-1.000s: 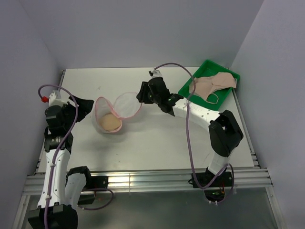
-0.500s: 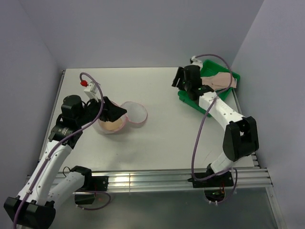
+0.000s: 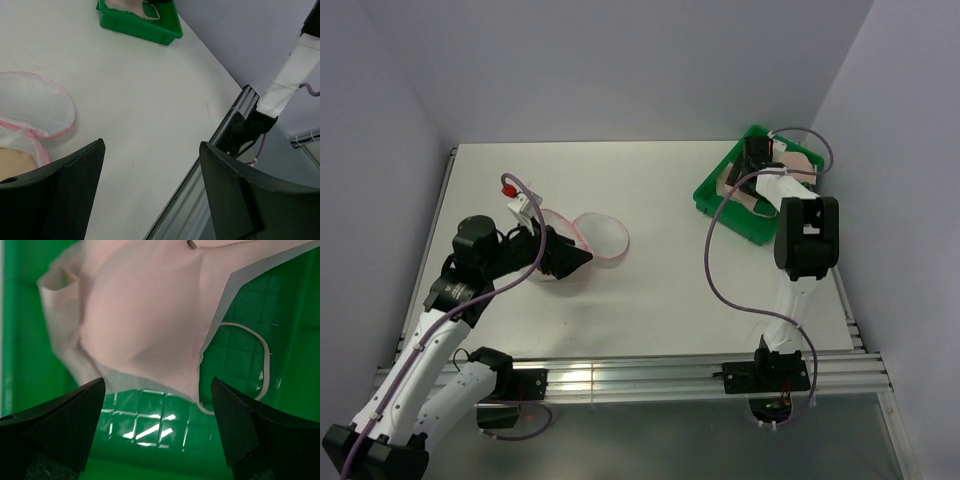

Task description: Place the bra in the laundry bag and zip it closed

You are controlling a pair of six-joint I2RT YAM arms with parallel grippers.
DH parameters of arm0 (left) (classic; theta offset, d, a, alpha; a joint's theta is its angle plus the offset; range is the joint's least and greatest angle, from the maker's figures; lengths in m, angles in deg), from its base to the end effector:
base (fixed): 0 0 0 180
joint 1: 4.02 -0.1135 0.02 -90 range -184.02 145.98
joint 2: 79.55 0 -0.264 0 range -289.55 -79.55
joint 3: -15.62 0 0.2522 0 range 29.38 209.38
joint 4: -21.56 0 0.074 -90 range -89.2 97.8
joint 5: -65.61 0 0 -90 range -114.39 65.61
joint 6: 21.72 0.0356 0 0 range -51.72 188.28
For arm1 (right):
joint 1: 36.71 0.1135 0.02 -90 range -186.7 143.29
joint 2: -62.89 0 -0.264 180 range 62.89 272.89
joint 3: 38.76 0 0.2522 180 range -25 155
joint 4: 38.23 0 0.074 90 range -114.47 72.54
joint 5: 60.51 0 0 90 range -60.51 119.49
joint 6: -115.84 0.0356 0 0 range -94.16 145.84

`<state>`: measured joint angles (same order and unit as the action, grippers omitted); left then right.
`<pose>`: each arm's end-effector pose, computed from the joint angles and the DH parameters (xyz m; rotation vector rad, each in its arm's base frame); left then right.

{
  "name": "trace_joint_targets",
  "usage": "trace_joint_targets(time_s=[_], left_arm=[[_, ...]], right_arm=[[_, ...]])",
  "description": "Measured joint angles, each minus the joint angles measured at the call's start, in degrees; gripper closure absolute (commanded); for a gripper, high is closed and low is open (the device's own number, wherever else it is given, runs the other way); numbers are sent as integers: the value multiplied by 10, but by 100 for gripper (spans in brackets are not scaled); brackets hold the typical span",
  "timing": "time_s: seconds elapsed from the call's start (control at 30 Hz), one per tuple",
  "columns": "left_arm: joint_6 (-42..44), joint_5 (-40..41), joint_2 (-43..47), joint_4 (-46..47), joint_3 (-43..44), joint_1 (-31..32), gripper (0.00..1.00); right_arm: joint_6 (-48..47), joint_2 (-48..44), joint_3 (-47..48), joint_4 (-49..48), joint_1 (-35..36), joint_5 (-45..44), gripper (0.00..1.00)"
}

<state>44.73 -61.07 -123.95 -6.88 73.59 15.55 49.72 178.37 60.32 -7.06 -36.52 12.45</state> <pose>0.1584 -0.0789 0.3311 0.4101 1.8786 -1.1011 0.4484 -0.0089 0.2009 0.6176 2.2773 -0.1545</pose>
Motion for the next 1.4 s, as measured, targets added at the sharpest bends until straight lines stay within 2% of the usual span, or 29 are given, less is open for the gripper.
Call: trace_joint_targets(time_s=[0.2, 0.3, 0.33, 0.37, 0.4, 0.43, 0.5, 0.67, 0.83, 1.07, 1.23, 1.4], left_arm=[[4, 6, 18, 2, 0, 0, 18], [5, 9, 14, 2, 0, 0, 18], [6, 11, 14, 1, 0, 0, 18], [6, 12, 14, 1, 0, 0, 18], [6, 15, 14, 1, 0, 0, 18], [7, 17, 14, 1, 0, 0, 18], [10, 21, 13, 0, 0, 0, 18], [15, 31, 3, 0, 0, 0, 19], [17, 34, -10, -2, 0, 0, 19], [17, 37, -11, -2, 0, 0, 19], [14, 38, -12, 0, 0, 0, 19], [1, 27, -24, 11, 0, 0, 20]], right_arm=[[-10, 74, 73, 50, -21, 18, 8], [-11, 90, 96, 63, -32, 38, 21], [-10, 95, 104, 68, -36, 47, 28], [-10, 101, 111, 71, -40, 55, 41], [-8, 106, 117, 73, -44, 64, 54], [-9, 111, 120, 74, -47, 71, 77], [-6, 112, 113, 71, -51, 79, 98], [6, 45, 31, 18, -53, 79, 100], [7, -115, -61, -64, -52, 91, 100], [31, -314, -98, -156, -40, 184, 100], [31, -400, -112, -168, 24, 267, 100], [23, -530, -275, -195, 132, 327, 100]])
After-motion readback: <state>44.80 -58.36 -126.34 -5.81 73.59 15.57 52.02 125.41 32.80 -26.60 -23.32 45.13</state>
